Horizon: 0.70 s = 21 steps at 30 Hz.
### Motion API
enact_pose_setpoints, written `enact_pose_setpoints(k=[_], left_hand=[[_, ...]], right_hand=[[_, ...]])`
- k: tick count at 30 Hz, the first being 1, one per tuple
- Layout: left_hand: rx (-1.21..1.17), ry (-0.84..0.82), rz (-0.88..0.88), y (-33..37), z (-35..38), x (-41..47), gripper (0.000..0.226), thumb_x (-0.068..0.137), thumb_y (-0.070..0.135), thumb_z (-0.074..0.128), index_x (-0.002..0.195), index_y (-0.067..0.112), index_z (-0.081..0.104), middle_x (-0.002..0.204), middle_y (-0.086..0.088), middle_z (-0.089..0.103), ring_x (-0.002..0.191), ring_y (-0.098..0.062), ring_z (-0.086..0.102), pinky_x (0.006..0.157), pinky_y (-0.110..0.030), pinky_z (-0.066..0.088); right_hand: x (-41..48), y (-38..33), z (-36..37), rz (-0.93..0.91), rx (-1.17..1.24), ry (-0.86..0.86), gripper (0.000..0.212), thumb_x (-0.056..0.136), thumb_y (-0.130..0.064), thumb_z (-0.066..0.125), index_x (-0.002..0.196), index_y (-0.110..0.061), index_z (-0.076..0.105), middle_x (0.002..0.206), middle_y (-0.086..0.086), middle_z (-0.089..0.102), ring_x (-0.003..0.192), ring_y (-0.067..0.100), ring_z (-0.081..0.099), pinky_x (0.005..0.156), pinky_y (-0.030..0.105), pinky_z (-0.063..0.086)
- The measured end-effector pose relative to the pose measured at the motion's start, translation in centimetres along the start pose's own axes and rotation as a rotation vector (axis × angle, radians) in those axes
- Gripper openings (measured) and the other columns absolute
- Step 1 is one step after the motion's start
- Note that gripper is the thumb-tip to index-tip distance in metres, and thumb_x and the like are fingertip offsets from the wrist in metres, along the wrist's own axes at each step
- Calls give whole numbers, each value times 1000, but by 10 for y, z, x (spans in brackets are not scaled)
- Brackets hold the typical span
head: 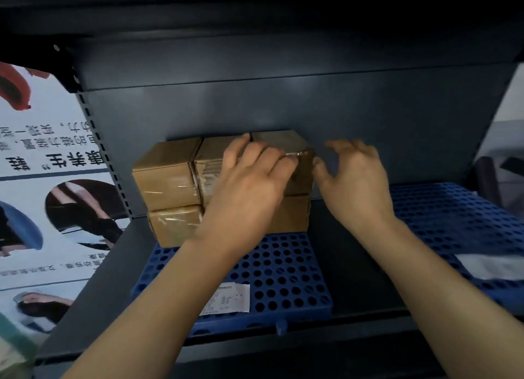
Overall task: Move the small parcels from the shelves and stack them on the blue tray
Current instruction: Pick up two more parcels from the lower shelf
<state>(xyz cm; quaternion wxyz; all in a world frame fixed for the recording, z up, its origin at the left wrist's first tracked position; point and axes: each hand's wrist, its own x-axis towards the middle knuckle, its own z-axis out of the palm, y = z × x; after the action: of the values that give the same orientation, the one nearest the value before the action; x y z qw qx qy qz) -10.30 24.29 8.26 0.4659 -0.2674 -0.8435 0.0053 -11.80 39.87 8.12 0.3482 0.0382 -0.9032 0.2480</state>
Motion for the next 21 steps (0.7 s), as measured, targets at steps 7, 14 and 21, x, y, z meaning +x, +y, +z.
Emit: enact_pose_setpoints(k=[7,14,21], left_hand=[[-174,-36,139,40,-5,10,30,70,0,73,98,8,68,93,-8,66,96,-31,59,102,-38,22],[-313,-25,298,107,-15,22,28,66,-2,73,91,10,67,84,-5,65,91,-31,59,102,-38,22],[-397,24,476,201,-54,37,29,66,-1,72,91,11,66,84,-4,64,91,-31,59,100,-39,24]], right_hand=[[-36,13,-43,67,-434,-162,36,93,-30,53,120,-7,57,118,13,60,114,33,46,89,41,41],[-85,44,-104,213,-636,-230,25,92,-33,52,99,-10,53,105,9,58,108,34,49,77,38,37],[-147,78,-199,330,-728,-178,26,92,-40,52,100,-15,50,106,5,58,106,29,49,73,32,29]])
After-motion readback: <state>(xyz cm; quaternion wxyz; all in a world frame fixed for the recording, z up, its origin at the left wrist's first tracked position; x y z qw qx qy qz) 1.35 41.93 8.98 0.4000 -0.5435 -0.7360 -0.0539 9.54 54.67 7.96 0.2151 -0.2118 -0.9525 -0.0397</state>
